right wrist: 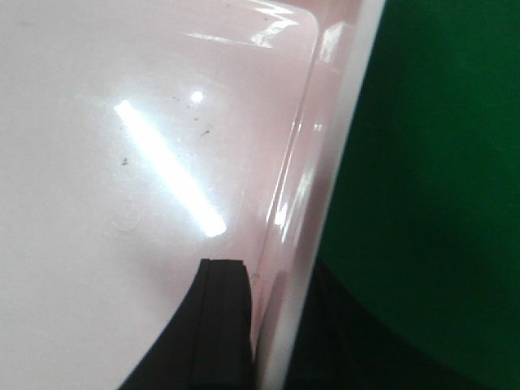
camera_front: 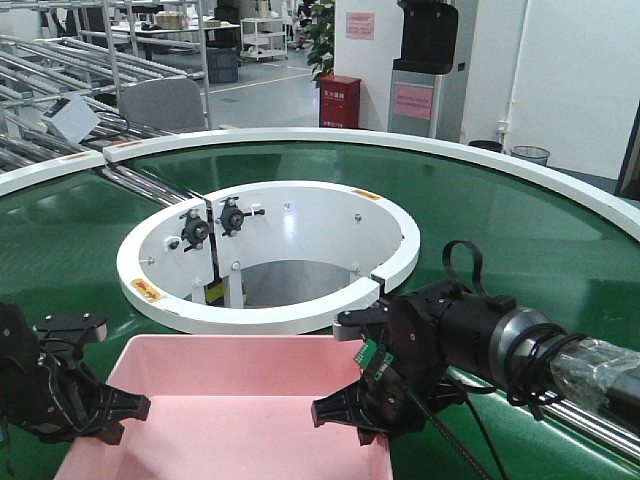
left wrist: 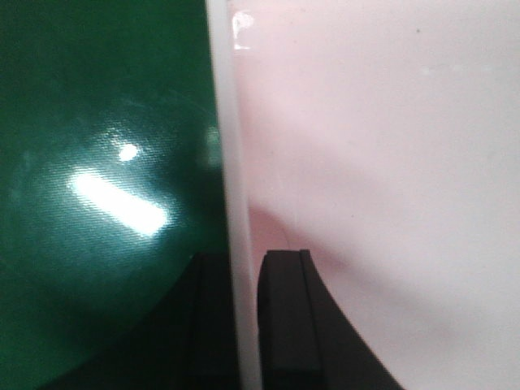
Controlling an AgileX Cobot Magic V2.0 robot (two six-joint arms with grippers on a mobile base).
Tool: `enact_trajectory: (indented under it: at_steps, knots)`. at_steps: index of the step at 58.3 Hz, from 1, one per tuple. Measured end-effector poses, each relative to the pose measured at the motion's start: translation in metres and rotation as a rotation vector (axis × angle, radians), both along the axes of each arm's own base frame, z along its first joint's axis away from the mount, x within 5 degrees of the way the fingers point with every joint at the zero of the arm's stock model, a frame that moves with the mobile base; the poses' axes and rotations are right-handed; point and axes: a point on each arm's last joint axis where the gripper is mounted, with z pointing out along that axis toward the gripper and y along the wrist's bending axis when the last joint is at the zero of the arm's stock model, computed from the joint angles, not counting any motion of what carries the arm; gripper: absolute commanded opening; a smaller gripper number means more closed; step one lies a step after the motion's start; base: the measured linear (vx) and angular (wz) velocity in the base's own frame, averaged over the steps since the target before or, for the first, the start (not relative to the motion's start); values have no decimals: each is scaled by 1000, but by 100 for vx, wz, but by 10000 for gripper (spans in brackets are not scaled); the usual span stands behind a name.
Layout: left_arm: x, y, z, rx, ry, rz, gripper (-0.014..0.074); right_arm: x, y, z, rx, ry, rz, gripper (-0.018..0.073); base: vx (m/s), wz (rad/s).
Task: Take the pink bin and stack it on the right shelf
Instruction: 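Lower both grippers onto opposite side walls of the pink bin, then close both grippers on the bin walls and lift the bin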
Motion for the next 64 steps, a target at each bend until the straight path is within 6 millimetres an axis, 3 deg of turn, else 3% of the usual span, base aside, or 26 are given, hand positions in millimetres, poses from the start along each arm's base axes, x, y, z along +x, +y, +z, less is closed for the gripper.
enact_trajectory:
  at_steps: [6, 18, 39, 49, 64]
  knots:
    - [-4, -11, 9, 2, -26, -31, -6, -4, -5, 15, -33, -27, 11, -11, 0, 0]
    - [-19, -29, 43, -22, -118, -71, -4, -20, -22, 64, -87, -113, 17, -11, 0, 0]
    - [-67, -21, 128, -62, -332, -74, -1, -54, -38, 135, -7, -268, 3, -10, 0, 0]
    - [-86, -17, 151, -71, -397, -75, -1, -66, -42, 153, 31, -307, -1, -9, 0, 0]
    - [-88, -17, 153, -72, -396, -75, -1, -68, -42, 155, 39, -307, -1, -8, 0, 0]
